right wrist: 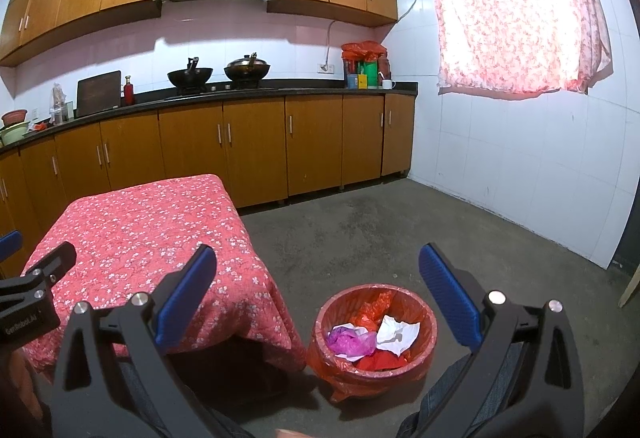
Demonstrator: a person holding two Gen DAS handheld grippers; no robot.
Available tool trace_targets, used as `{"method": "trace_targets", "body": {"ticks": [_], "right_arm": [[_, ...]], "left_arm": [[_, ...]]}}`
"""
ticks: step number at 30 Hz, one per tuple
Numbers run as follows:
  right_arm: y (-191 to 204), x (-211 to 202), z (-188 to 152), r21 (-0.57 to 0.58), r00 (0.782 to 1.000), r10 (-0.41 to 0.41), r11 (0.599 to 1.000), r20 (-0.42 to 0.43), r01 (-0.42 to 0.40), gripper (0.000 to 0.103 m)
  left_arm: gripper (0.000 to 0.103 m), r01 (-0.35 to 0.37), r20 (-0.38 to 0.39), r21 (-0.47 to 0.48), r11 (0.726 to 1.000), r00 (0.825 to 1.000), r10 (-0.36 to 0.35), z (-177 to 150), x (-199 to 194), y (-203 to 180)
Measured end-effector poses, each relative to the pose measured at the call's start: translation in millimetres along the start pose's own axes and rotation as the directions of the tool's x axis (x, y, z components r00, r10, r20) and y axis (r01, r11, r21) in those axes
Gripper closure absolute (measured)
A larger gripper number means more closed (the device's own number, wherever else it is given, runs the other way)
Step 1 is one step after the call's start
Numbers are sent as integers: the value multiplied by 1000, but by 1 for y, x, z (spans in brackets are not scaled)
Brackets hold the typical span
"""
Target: Collect trash
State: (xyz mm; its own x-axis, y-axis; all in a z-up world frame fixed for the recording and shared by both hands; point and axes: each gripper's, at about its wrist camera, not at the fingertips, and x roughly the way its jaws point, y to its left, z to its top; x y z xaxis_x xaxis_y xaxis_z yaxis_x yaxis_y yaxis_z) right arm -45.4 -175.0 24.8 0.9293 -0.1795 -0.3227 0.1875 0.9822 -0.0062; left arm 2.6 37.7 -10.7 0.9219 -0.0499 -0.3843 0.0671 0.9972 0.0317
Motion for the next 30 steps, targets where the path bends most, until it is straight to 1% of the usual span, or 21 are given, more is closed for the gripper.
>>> {"method": "trace_targets", "body": {"ticks": [30], "right_arm": [[-2,0,0,2,1000,1,1000,-1,-1,4]], "left_arm": [[2,12,-6,4,1000,1000,-12,-3,-1,0]]}}
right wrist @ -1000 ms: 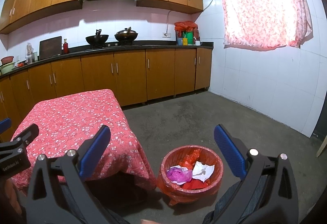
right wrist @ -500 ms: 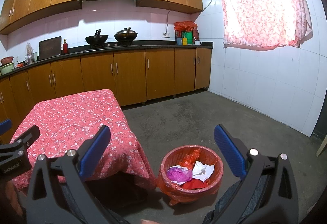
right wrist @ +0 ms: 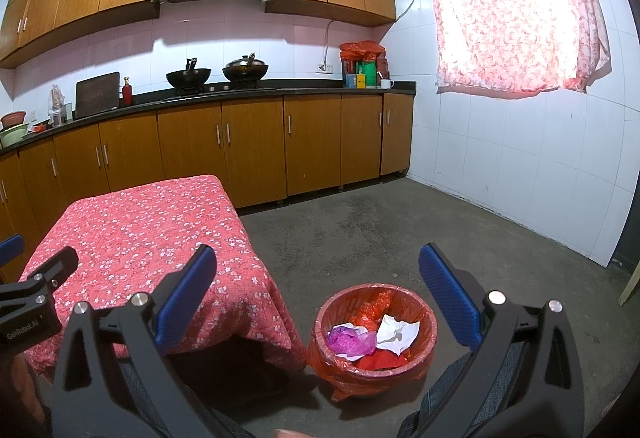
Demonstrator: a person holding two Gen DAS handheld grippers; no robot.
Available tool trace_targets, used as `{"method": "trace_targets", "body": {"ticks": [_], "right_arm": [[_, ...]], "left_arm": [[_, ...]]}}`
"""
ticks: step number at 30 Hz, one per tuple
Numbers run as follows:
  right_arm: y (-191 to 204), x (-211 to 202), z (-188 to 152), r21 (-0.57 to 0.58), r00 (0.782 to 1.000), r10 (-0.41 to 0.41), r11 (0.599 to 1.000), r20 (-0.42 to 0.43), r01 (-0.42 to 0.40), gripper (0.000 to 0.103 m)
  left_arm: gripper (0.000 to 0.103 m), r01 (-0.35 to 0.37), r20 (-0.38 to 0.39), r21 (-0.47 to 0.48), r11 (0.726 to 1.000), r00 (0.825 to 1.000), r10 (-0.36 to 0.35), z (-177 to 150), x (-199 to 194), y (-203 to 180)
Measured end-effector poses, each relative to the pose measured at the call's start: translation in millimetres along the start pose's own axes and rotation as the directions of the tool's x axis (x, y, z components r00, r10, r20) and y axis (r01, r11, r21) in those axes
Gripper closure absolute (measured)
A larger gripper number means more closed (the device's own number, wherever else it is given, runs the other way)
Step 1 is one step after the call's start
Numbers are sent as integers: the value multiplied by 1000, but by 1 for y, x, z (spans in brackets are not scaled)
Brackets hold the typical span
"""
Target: Collect trash
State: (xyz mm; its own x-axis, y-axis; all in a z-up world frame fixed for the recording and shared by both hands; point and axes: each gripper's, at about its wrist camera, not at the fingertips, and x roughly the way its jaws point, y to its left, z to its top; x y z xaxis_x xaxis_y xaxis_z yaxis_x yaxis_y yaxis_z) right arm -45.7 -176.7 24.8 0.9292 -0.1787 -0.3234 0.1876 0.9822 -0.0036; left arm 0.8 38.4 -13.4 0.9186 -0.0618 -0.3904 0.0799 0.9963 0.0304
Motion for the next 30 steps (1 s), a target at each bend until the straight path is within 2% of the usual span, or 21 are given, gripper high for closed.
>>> {"method": "trace_targets", "body": {"ticks": [30], "right_arm": [[1,-1,0,2,1000,-1,1000,-1,1,4]], "left_arm": [[2,4,-5,1,1000,1000,-4,-1,1,1]]}}
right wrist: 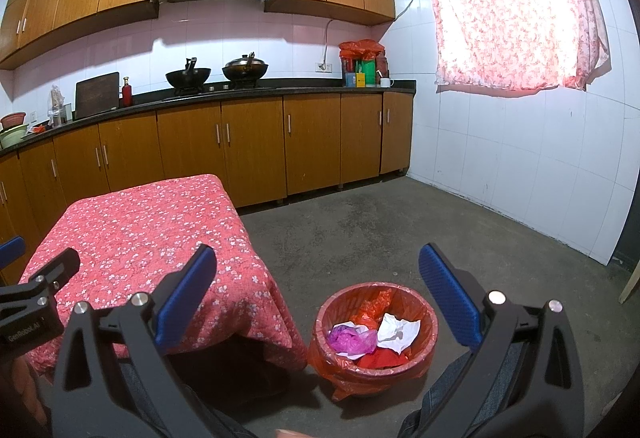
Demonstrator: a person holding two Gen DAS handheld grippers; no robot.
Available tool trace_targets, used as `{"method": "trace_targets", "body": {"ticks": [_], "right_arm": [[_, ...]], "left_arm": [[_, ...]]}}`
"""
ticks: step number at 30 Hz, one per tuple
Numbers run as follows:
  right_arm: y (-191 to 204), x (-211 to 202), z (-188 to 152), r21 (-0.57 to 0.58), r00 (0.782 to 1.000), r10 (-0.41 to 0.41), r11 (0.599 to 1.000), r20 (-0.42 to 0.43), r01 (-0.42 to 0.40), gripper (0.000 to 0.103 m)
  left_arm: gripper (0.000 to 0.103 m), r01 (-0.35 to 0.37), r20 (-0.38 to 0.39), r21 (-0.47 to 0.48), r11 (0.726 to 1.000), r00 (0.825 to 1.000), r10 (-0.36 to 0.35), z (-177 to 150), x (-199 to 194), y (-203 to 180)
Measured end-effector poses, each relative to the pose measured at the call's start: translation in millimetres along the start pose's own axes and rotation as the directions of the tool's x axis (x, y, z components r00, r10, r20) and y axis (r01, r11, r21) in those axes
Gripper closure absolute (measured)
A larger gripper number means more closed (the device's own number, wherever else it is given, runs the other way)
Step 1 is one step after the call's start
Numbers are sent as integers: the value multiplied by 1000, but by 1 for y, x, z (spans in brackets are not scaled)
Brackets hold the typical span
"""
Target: Collect trash
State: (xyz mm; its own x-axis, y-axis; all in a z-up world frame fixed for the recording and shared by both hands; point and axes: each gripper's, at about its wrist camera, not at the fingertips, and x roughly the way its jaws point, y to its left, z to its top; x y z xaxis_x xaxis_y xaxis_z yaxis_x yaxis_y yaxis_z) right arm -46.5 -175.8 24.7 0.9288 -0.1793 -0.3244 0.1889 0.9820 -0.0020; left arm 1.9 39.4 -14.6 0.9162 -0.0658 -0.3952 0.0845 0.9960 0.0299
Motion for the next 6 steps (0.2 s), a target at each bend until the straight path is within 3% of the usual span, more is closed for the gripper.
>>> {"method": "trace_targets", "body": {"ticks": [6], "right_arm": [[0,0,0,0,1000,0,1000,0,0,4]], "left_arm": [[2,3,-2,-1,1000,1000,-3,-1,0,-1]]}}
